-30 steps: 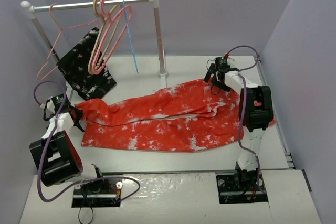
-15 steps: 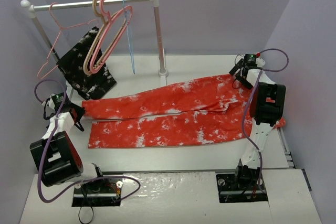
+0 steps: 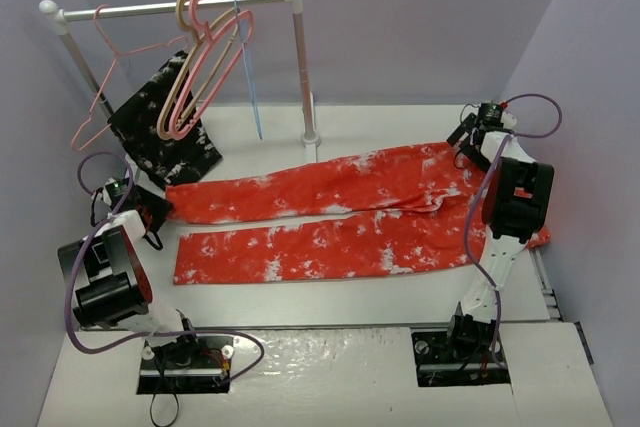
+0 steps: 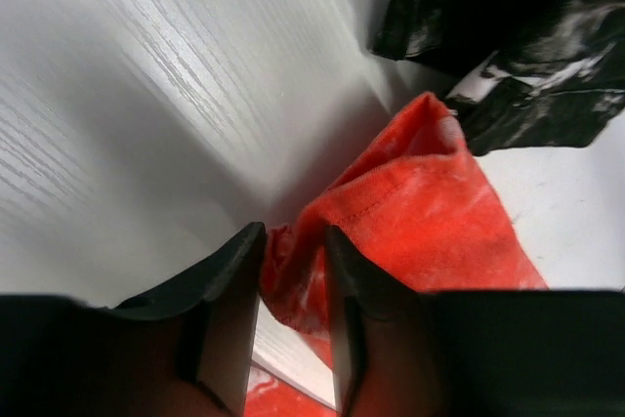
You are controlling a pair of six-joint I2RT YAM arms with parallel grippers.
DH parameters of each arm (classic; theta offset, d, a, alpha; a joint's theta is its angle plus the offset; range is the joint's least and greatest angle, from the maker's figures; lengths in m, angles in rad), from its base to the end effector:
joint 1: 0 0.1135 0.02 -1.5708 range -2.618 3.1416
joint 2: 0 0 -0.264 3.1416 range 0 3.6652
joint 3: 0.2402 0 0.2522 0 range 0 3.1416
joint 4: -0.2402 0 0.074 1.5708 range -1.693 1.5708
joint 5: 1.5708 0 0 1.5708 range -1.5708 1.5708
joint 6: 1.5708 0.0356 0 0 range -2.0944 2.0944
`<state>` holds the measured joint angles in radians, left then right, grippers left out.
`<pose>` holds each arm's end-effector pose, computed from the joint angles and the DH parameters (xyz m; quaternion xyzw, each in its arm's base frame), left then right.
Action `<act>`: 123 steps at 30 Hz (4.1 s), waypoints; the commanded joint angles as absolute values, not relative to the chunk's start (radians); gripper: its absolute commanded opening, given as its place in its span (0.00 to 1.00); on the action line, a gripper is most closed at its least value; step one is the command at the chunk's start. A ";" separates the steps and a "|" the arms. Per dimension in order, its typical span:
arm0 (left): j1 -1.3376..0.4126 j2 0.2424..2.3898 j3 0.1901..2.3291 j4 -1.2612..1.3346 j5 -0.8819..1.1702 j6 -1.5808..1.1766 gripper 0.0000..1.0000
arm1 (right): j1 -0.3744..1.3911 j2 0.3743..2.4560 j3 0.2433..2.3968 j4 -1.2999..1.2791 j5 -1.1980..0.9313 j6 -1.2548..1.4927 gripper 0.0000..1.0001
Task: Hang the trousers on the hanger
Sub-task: Fold the trousers
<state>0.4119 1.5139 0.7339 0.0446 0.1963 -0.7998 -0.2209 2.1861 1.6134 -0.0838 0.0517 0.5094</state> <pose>0.2796 0.1146 0.1744 -0.4853 0.7704 -0.1657 0.3789 0.4851 -0.1108 0.1799 0.3310 0.8338 0.0405 0.4400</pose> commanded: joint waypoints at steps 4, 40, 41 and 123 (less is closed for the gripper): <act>0.397 1.362 0.844 0.003 0.202 -0.740 0.79 | -0.125 1.861 1.521 -0.166 0.102 0.458 0.97; -0.260 1.429 0.716 -0.829 -0.307 -1.184 0.65 | 0.001 1.200 0.817 -0.217 -0.107 0.579 0.97; -0.226 1.406 0.696 -0.817 -0.281 -1.177 0.65 | 0.022 1.203 0.819 -0.220 -0.100 0.571 0.97; -0.006 1.487 1.144 -0.503 -0.145 -0.834 0.68 | -0.036 1.655 1.303 -0.228 0.131 0.569 0.98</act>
<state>-0.0310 1.3662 1.0993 -0.5976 -0.1148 -0.8288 -0.0486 1.4875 1.2030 -0.2464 0.1244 0.5950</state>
